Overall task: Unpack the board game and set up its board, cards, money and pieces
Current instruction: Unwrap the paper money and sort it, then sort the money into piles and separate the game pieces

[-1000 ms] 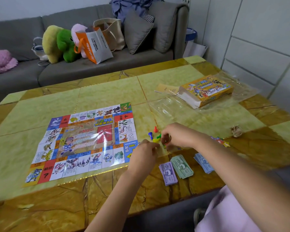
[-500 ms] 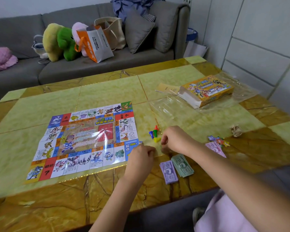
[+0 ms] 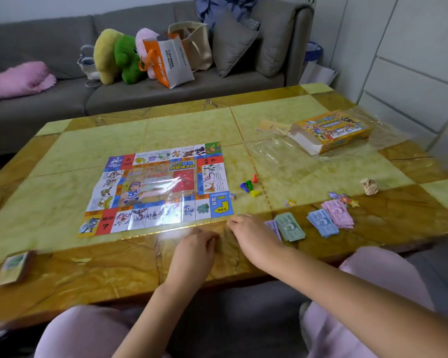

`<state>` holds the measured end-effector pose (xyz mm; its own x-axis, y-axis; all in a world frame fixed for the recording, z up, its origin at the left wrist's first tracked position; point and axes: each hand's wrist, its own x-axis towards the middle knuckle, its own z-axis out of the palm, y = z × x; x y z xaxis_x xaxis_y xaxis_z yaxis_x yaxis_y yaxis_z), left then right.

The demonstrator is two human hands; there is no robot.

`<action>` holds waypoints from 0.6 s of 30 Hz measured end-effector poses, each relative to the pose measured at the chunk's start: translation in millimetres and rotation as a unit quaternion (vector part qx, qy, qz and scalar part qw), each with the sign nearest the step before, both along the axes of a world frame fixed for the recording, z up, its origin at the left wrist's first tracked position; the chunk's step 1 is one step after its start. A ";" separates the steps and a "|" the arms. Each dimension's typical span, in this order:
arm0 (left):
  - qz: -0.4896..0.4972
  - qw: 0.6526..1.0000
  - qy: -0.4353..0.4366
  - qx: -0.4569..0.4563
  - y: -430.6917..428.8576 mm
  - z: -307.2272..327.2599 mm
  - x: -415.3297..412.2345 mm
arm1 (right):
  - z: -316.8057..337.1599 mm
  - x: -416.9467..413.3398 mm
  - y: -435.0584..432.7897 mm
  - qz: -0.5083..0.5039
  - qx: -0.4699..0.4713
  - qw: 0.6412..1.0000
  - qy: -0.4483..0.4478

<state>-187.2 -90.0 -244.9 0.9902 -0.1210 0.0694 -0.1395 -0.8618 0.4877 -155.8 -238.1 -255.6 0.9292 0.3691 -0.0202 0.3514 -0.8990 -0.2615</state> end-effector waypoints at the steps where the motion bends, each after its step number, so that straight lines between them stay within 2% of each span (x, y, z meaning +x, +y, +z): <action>1: 0.000 1.000 -0.004 -0.005 2.1 -0.5 -5.3 | 0.3 -8.4 0.9 0.002 -0.001 1.000 -0.006; 7: 0.007 0.999 -0.012 -0.030 6.0 -2.1 -21.6 | -0.9 -32.9 -1.3 0.006 -0.006 1.000 -0.024; 14: 0.036 0.998 -0.019 -0.040 12.5 -4.2 -36.8 | -17.5 -47.4 11.9 0.110 -0.015 0.987 -0.113; 18: 0.061 0.996 -0.029 -0.051 16.0 -8.7 -46.7 | -34.4 -59.7 13.7 0.144 0.047 0.971 -0.187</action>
<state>-233.9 -74.1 -253.6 0.9910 0.0113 0.1332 -0.0670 -0.8200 0.5684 -215.5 -224.5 -290.0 0.7236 0.5982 0.3443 0.6702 -0.7283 -0.1432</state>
